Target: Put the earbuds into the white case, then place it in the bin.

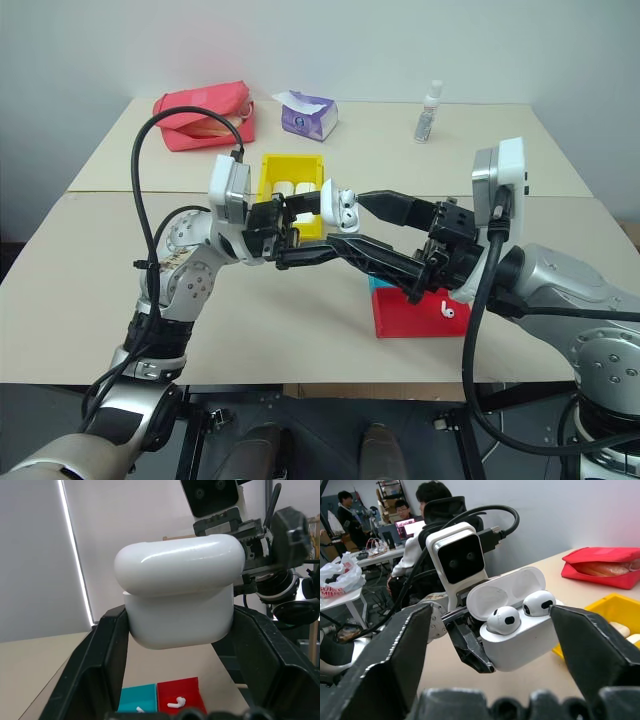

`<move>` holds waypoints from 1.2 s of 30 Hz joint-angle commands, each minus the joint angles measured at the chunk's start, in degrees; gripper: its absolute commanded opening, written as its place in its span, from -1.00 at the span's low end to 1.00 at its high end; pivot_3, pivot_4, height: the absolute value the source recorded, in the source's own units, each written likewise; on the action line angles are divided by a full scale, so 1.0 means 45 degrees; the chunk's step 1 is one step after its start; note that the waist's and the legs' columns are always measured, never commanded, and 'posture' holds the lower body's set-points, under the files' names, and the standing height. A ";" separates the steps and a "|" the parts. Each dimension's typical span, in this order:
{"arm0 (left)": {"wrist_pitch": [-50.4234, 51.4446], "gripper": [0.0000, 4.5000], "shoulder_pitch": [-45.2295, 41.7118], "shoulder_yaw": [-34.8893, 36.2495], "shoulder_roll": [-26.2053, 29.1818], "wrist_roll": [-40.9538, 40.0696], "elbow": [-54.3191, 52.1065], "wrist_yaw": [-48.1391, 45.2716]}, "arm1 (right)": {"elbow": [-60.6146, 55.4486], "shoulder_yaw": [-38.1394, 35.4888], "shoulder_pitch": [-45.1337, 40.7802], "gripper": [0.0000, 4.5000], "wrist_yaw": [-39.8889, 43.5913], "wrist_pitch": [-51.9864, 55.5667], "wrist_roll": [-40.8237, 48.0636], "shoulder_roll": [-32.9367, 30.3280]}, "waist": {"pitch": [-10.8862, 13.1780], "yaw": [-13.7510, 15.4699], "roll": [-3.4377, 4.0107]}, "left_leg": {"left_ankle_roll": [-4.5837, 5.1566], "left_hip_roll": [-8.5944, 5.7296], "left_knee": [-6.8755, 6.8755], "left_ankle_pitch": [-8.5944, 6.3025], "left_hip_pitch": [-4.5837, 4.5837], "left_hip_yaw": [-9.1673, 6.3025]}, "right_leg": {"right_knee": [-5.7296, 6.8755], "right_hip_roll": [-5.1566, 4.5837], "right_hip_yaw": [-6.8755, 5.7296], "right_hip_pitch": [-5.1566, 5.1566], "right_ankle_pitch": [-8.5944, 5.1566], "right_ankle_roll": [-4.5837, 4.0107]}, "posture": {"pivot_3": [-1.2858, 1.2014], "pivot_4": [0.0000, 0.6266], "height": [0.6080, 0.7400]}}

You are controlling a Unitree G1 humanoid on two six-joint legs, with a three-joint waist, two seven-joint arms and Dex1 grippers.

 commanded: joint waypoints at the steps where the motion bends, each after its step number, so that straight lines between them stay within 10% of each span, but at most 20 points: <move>1: -0.0393 0.25 -0.0181 0.0265 0.0015 -0.0053 -0.0332 0.0055 | -0.0211 -0.0579 0.0202 0.87 0.0157 -0.0199 0.0563 -0.0293 | 0.0000 0.0006 0.0000 | 0.0000 0.0000 0.0000 0.0000 0.0000 0.0000 | 0.0000 0.0000 0.0000 0.0000 0.0000 0.0000 | 0.03 -0.52 1.00; 8: -0.0258 0.25 0.0358 -0.0045 0.0183 0.0384 -0.0198 0.0344 | 0.0152 -0.1238 -0.0003 0.62 0.1353 -0.0487 0.0722 -0.0941 | 0.0000 0.0006 0.0000 | 0.0001 0.0001 0.0000 -0.0001 0.0003 0.0001 | -0.0001 0.0000 0.0002 0.0001 0.0000 0.0000 | 0.03 -0.52 1.00; 18: -0.0230 0.25 0.0348 -0.0846 -0.0347 0.1453 0.0193 0.1177 | 0.1584 0.1537 -0.3819 -0.94 0.1997 0.0667 -0.1499 -0.2074 | 0.0000 -0.0045 0.0001 | 0.0005 0.0001 0.0000 -0.0003 0.0001 0.0010 | -0.0001 0.0000 0.0002 -0.0007 0.0000 0.0000 | 0.03 -0.52 1.00; 27: -0.0574 0.25 0.0258 -0.0944 -0.0566 0.1792 0.0346 0.1377 | 0.2289 0.4524 -0.6681 -0.98 0.3128 0.2471 -0.4071 -0.2276 | 0.0000 -0.0035 0.0000 | 0.0007 0.0003 0.0005 -0.0004 -0.0051 0.0001 | 0.0005 0.0000 -0.0001 -0.0050 0.0000 0.0000 | 0.03 -0.52 1.00; 36: -0.0575 0.25 0.0871 0.0026 -0.0463 0.1461 -0.0830 0.2574 | 0.2493 0.2888 -0.5102 -0.98 0.3291 0.2581 -0.5219 -0.3087 | -0.0001 0.0091 -0.0001 | 0.0007 0.0002 0.0023 -0.0004 -0.0109 0.0018 | 0.0016 -0.0001 0.0006 -0.0108 0.0003 0.0003 | 0.03 -0.52 1.00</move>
